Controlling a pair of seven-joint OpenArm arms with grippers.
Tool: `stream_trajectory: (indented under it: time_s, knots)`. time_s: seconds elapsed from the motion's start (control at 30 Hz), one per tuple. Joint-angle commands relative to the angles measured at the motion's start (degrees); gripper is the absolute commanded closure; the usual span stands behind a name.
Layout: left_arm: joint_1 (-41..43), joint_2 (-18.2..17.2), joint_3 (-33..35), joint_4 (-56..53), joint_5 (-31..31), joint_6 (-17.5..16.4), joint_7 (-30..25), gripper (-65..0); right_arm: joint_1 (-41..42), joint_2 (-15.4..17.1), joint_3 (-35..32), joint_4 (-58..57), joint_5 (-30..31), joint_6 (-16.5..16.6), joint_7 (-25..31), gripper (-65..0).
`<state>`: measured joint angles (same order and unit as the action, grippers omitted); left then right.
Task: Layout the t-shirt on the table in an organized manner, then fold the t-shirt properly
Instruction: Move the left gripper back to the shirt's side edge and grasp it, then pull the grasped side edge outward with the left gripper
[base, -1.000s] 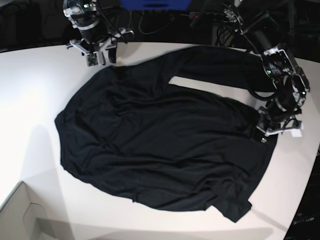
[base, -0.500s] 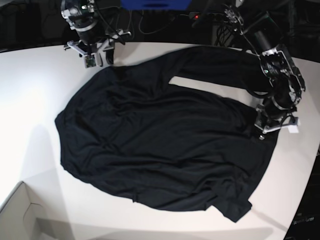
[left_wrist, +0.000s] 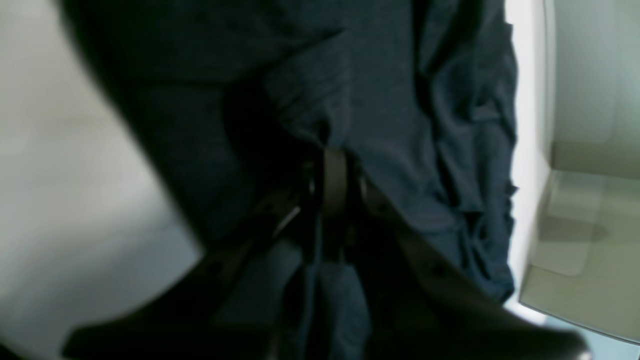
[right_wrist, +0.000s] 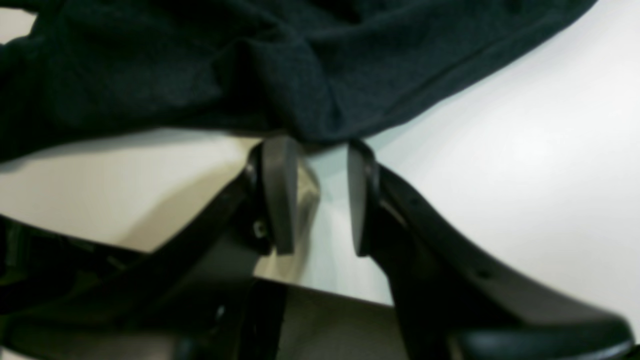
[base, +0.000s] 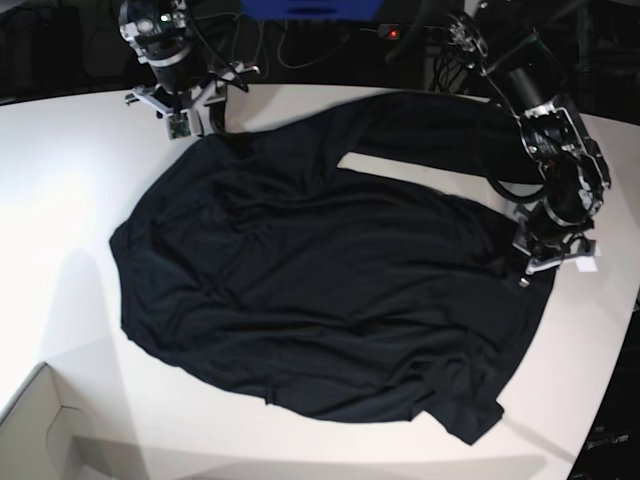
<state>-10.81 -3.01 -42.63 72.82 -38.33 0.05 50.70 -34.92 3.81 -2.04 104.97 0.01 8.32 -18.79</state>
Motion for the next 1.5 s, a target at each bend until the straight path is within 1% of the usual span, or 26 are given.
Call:
stream_trajectory:
  time_s: [0.0,0.1,0.2,0.33,0.43,0.57,0.67,0.73,0.93,1.03,1.1,1.27,1.33,1.4,1.47]
  knots:
    - [-0.8,-0.7,0.0,1.8,-0.9,-0.3,-0.3,0.0,-0.1,0.3,0.0,0.7,0.1,0.3,1.3,-18.1]
    - [1.1,-0.5,-2.1,6.5,-4.1,-0.3,0.4,-0.1,-0.1,0.3,0.0,0.7,0.1,0.3,1.3,-18.1]
    - [4.3,-0.6,-5.8,13.2,-8.8,-0.1,3.5,-0.1,0.0,0.4,0.0,0.7,0.1,0.3,1.3,-18.1]
    - [11.1,-0.9,-14.2,20.2,-14.6,-0.2,7.0,-0.1,0.8,0.4,0.1,-0.4,0.1,0.1,1.3,-18.1]
    - [15.6,-2.4,-19.9,21.9,-17.6,-0.3,9.4,-0.1,1.6,0.0,1.5,-1.6,0.2,0.1,1.4,-18.5]
    - [20.1,-2.9,-24.8,21.5,-21.0,-0.3,10.5,-0.1,2.3,-0.1,3.2,-1.9,0.3,0.1,1.5,-18.6]
    - [21.5,-2.9,-25.4,19.4,-21.4,-0.3,10.4,-0.1,2.3,-0.1,3.6,-1.5,0.3,0.1,1.7,-18.7]
    - [21.3,-2.8,-25.4,17.0,-21.4,-0.3,10.4,-0.1,2.3,-0.1,3.6,-1.2,0.3,0.1,1.7,-19.0]
    - [19.4,-2.8,-25.4,8.2,-21.1,-0.3,10.4,-0.5,2.0,-0.1,3.3,0.5,0.3,0.1,1.7,-25.1]
    - [18.5,-3.2,-25.4,5.0,-21.2,-0.3,10.5,-0.7,1.6,0.1,3.4,1.8,0.3,0.1,1.7,-26.3]
    - [18.5,-4.0,-25.3,4.5,-21.4,-0.3,10.6,-3.6,1.6,0.2,3.5,2.2,0.3,0.1,1.7,-26.3]
    - [18.4,-4.2,-25.3,4.7,-21.5,-0.3,10.6,-22.1,1.8,0.4,3.5,2.7,0.3,0.1,1.7,-26.3]
    - [18.6,-4.2,-25.3,4.7,-21.6,-0.4,10.6,-28.4,2.1,1.1,4.3,2.8,0.3,0.2,1.7,-26.3]
    - [18.9,-5.1,-25.5,6.2,-22.0,-0.4,10.6,-31.9,2.3,1.2,4.7,2.8,0.3,0.2,1.7,-26.3]
    - [19.1,-5.4,-25.5,8.5,-23.5,-0.4,10.6,-32.1,3.4,1.2,5.3,2.8,0.3,0.3,1.8,-26.3]
